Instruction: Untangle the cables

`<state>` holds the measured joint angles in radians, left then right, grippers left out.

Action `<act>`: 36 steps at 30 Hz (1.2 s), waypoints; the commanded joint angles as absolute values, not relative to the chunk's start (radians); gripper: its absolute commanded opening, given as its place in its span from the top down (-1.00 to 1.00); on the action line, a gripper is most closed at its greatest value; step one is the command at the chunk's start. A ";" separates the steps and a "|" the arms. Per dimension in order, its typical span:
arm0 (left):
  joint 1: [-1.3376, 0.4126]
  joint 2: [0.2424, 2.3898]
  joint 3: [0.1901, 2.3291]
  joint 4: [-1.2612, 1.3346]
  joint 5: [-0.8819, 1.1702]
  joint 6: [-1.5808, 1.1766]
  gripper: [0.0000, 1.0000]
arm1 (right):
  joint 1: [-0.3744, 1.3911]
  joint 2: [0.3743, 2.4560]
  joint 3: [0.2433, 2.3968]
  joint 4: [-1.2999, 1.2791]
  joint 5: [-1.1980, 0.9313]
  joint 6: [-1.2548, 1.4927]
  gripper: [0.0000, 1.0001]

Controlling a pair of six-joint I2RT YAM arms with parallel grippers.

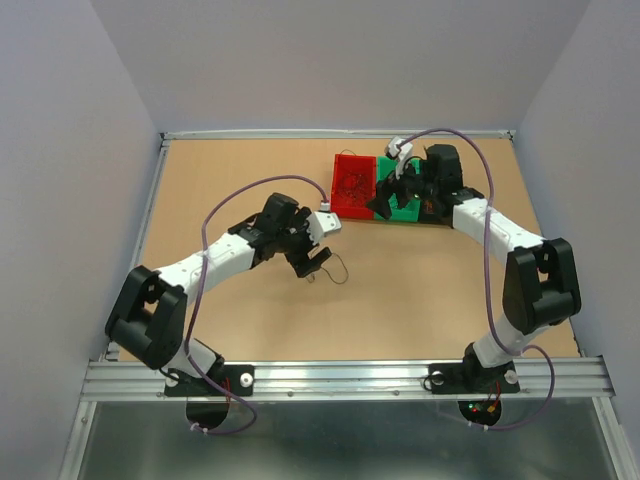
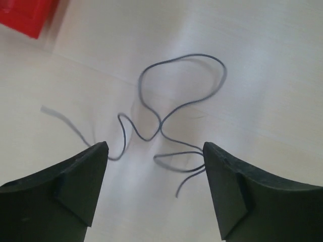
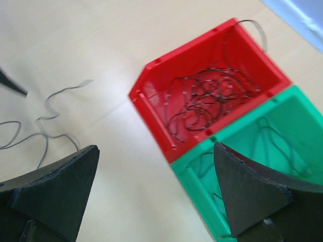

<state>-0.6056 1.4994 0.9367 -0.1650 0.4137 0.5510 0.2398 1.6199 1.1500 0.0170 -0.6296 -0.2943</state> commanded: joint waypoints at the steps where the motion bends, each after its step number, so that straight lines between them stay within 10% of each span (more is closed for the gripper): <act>1: -0.580 1.364 0.879 -0.085 0.410 0.543 -0.93 | 0.265 1.664 1.155 -0.051 -0.721 -0.370 -1.00; 32: -0.262 1.394 0.844 0.063 0.520 0.514 -0.98 | 0.702 1.996 1.439 -0.183 -0.370 -0.500 -1.00; 36: -0.253 1.393 0.842 0.063 0.512 0.514 -0.98 | 0.733 2.046 1.442 -0.173 -0.310 -0.526 -0.64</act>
<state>-0.2665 1.4246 0.8494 0.0296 0.4931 0.4984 0.7055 2.0037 1.4029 -0.1951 -0.3946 -0.4931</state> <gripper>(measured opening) 0.986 0.927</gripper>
